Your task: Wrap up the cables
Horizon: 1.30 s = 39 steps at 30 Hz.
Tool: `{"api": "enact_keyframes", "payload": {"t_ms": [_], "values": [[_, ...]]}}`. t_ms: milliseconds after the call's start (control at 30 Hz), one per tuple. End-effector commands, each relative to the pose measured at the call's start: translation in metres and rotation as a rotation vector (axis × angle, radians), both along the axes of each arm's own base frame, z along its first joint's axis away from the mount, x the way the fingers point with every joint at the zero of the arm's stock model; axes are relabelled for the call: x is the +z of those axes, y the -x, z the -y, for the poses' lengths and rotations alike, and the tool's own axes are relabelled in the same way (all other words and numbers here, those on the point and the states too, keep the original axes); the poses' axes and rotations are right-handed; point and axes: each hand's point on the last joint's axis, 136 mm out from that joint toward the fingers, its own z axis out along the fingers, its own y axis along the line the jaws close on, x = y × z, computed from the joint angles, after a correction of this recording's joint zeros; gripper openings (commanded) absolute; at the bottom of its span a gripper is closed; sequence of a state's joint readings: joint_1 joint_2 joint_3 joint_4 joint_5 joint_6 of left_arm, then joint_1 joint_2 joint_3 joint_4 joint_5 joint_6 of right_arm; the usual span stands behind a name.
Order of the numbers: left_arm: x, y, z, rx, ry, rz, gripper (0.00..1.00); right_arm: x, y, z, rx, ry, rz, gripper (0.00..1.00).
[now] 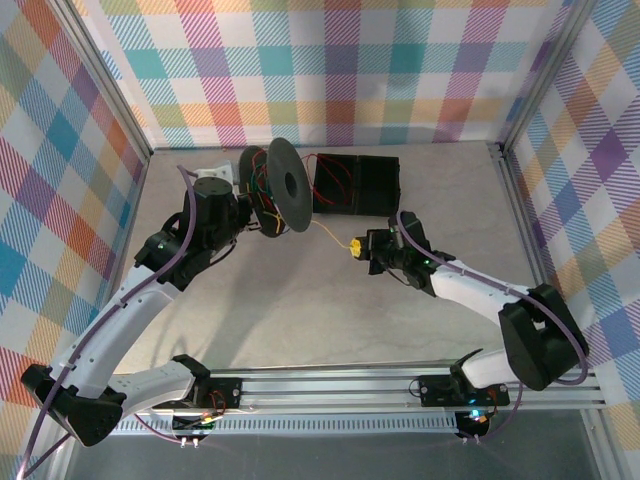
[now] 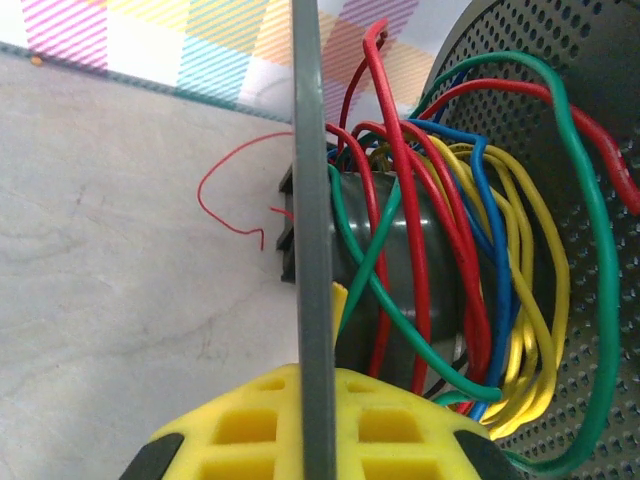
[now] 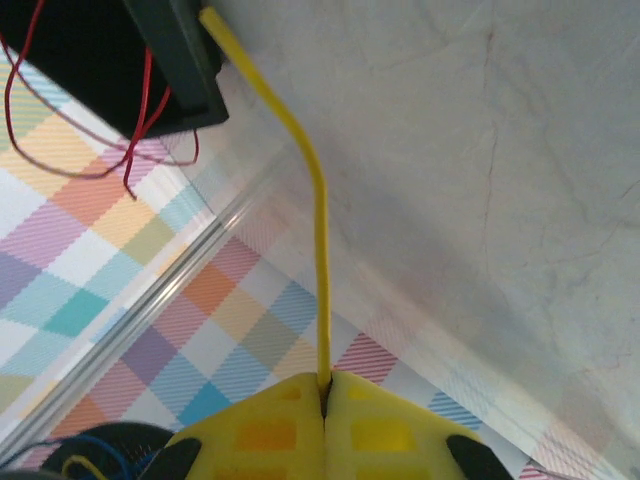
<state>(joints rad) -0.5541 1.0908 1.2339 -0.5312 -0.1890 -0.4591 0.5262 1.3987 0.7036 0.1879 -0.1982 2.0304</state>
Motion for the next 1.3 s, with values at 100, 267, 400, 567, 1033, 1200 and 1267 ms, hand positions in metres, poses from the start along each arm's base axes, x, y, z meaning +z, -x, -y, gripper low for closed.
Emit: {"api": "enact_keyframes", "payload": {"t_ms": [100,267,400,567,1033,1200,1267], "values": [[0.056,0.015,0.033,-0.186,0.114,0.024,0.0,0.002,-0.021,0.028,-0.098,0.0,-0.045,0.0],[0.035,0.036,0.06,-0.387,0.074,-0.134,0.0,0.053,-0.079,0.069,0.043,0.247,0.257,0.0],[0.015,0.053,0.066,-0.482,0.035,-0.23,0.0,0.09,-0.132,0.08,0.234,0.32,0.46,0.0],[-0.021,0.062,0.065,-0.518,-0.051,-0.366,0.0,0.148,-0.178,0.055,0.415,0.261,0.666,0.0],[-0.102,0.027,0.052,-0.33,-0.301,-0.573,0.0,0.312,-0.138,-0.087,0.754,0.203,1.205,0.0],[-0.104,0.003,0.045,-0.233,-0.221,-0.59,0.0,0.326,-0.078,-0.132,0.852,0.205,1.368,0.0],[-0.101,-0.006,0.041,-0.194,-0.18,-0.593,0.0,0.322,-0.062,-0.139,0.836,0.221,1.413,0.0]]}}
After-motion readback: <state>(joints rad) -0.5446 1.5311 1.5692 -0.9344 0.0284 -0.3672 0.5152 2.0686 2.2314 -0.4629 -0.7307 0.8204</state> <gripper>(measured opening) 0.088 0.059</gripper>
